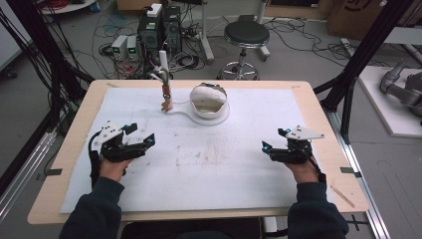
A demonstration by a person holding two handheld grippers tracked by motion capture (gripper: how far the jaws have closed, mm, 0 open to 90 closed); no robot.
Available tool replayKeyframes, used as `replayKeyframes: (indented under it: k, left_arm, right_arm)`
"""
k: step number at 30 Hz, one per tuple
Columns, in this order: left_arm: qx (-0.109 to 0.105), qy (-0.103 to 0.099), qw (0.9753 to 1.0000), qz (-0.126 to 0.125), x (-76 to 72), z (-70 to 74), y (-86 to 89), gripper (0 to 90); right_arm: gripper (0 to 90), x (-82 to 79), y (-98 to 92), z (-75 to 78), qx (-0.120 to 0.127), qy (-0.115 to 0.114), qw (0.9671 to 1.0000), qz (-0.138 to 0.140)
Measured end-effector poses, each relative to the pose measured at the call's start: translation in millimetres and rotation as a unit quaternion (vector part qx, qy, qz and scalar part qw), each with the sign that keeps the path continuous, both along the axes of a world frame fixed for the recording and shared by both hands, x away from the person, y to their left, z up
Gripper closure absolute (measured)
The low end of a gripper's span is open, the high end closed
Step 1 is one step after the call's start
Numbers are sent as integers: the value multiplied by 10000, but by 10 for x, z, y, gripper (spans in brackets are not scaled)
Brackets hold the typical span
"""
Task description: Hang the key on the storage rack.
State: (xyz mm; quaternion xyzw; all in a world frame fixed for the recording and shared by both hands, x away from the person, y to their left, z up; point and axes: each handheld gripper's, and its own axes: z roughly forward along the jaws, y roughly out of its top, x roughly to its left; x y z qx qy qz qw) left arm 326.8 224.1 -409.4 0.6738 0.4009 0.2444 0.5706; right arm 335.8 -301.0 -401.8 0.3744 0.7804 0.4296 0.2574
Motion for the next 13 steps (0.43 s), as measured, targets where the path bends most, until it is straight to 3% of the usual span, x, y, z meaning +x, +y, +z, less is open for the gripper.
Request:
replayKeyframes:
  k: [13]
  left_arm:
    - [2,26,10000,35,8,-9,15,171]
  right_arm:
    - [217,8,-20,-1,32,4,10000,-21]
